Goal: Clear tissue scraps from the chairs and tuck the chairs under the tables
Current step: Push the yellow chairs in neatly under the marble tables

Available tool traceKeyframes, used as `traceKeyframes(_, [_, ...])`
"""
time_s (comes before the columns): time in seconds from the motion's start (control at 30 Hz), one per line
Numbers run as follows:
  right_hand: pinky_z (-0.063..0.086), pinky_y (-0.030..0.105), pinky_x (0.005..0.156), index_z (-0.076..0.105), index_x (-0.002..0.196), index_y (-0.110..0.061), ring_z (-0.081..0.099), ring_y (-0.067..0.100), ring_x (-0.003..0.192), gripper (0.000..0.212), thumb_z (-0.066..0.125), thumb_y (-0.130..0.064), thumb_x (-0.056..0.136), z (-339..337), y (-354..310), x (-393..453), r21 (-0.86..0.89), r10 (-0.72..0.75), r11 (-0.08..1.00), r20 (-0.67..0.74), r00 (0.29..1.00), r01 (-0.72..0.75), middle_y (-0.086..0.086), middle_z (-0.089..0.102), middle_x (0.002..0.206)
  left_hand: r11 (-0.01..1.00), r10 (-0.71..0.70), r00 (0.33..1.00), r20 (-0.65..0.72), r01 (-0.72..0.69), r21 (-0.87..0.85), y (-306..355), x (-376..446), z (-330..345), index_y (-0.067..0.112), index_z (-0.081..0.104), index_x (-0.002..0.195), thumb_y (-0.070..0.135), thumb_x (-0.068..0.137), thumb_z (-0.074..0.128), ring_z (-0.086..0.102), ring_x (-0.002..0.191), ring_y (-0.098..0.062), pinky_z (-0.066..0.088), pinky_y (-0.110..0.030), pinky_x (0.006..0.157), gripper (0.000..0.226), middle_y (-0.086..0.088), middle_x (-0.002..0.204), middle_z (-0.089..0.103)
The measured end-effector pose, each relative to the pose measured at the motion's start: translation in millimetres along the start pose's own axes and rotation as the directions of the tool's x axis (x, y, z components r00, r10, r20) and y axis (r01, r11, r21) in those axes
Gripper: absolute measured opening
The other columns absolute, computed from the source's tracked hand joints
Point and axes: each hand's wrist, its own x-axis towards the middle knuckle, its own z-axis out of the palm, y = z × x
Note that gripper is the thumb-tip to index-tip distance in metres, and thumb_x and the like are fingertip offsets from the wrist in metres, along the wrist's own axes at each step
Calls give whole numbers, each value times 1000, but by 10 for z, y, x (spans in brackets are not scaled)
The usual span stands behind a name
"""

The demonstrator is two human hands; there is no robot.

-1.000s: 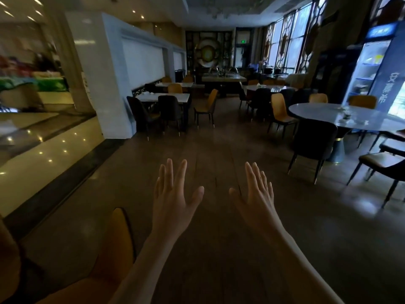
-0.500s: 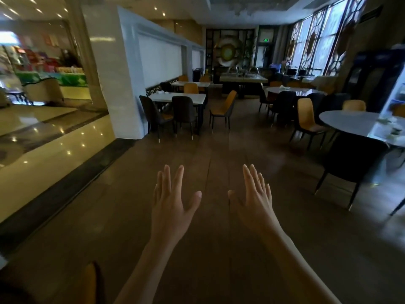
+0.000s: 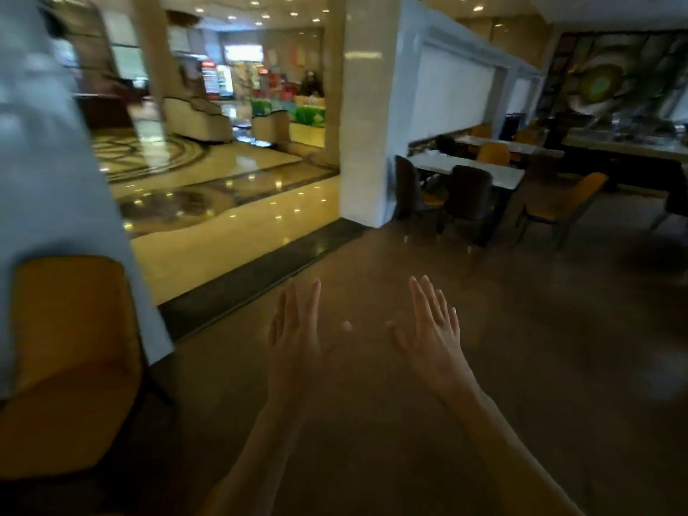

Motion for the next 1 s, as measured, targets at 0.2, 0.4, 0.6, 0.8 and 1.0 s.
traceKeyframes(0.2, [-2,48,122,-13,152,-37,-14,19,149,84,32,-70,89,903,-705,739,200,-363,926,229,903,321,-3,-14,165,945,-268,938,-220,300,129,-808,55,-476,42,1,156,91,75,24,-13,152,-17,11,-51,123,97,4,167,-13])
traceKeyframes(0.4, [-2,49,122,-5,156,-30,-12,21,151,85,34,-68,90,1529,-1436,912,351,-611,788,343,713,506,-2,-13,165,843,-360,758,-544,513,158,-1047,-378,-806,40,7,156,80,87,28,-3,154,-19,16,-51,122,83,1,168,3])
traceKeyframes(0.6, [0,50,120,-4,154,-36,-5,24,152,81,32,-71,91,1868,-1760,588,578,-788,611,371,492,542,-11,-10,162,600,-498,529,-687,782,167,-901,-996,-974,35,8,158,84,82,22,-9,152,-14,12,-46,122,92,1,168,-1])
traceKeyframes(0.8, [-1,53,122,-4,154,-40,-11,19,152,76,32,-66,93,1986,-1894,104,698,-862,506,406,303,506,-9,-10,166,444,-526,368,-767,888,122,-697,-1621,-1068,36,6,158,75,87,34,-9,153,-15,10,-44,121,85,2,168,-2])
traceKeyframes(1.0, [5,52,122,6,157,-31,1,17,152,76,45,-54,97,2079,-1933,-261,776,-840,543,495,225,321,-7,0,166,369,-623,141,-769,920,-130,-695,-2209,-944,37,13,157,78,86,38,2,154,-19,19,-50,118,86,4,167,3])
